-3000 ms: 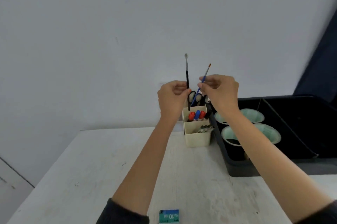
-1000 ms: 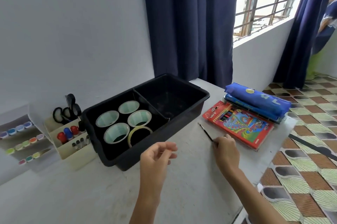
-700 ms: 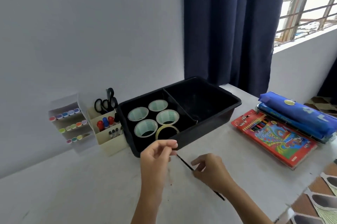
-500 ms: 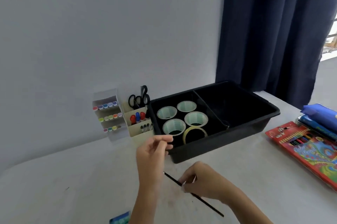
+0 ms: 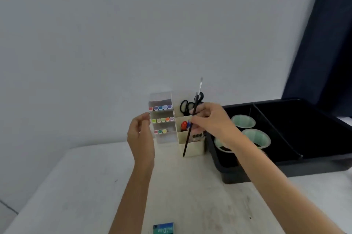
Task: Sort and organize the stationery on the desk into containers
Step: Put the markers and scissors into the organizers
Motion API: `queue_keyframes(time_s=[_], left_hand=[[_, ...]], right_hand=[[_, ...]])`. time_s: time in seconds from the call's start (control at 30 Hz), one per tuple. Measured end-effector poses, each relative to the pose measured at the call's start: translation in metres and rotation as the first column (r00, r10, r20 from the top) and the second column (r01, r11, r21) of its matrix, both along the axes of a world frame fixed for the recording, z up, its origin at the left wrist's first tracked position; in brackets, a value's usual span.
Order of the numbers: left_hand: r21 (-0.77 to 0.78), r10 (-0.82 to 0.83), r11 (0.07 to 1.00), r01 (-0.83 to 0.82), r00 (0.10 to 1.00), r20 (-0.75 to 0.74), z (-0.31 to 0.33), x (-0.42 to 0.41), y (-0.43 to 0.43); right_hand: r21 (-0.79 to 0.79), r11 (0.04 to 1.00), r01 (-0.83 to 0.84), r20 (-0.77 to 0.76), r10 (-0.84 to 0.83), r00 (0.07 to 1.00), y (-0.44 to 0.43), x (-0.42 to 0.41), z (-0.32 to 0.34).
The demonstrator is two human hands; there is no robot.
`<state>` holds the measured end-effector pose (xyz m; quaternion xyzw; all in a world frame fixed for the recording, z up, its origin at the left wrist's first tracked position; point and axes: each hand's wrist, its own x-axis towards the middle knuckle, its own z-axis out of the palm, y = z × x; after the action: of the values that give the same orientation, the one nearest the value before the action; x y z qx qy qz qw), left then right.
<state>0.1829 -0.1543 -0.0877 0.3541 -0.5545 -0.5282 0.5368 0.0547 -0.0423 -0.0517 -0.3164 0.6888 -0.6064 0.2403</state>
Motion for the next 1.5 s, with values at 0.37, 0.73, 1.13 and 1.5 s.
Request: queue_keyframes(time_s=[0.37,0.73,1.13,1.5], left_hand=[[0.251,-0.209,0.955,0.156,0.957,0.202,-0.034,-0.044,-0.074],[0.179,-0.172,0.975,0.129,0.953,0.248,-0.044,-0.053,-0.086],[0.228,-0.224,0.96,0.161,0.931,0.287,-0.036,-0.049,-0.087],[0.268,-0.189,0.959,0.093,0.914,0.36,-0.022,-0.008,-0.061]], right_hand=[[-0.072,0.963,0.26,-0.356,-0.268,0.895,-0.105,-0.063,-0.015],[-0.093,0.964,0.249,-0.415,-0.265,0.87,-0.147,-0.07,-0.016],[0.311,0.945,0.101,-0.463,0.058,0.884,-0.169,-0.076,-0.038],[0.331,0.943,0.047,-0.581,0.164,0.797,-0.119,-0.072,-0.004]])
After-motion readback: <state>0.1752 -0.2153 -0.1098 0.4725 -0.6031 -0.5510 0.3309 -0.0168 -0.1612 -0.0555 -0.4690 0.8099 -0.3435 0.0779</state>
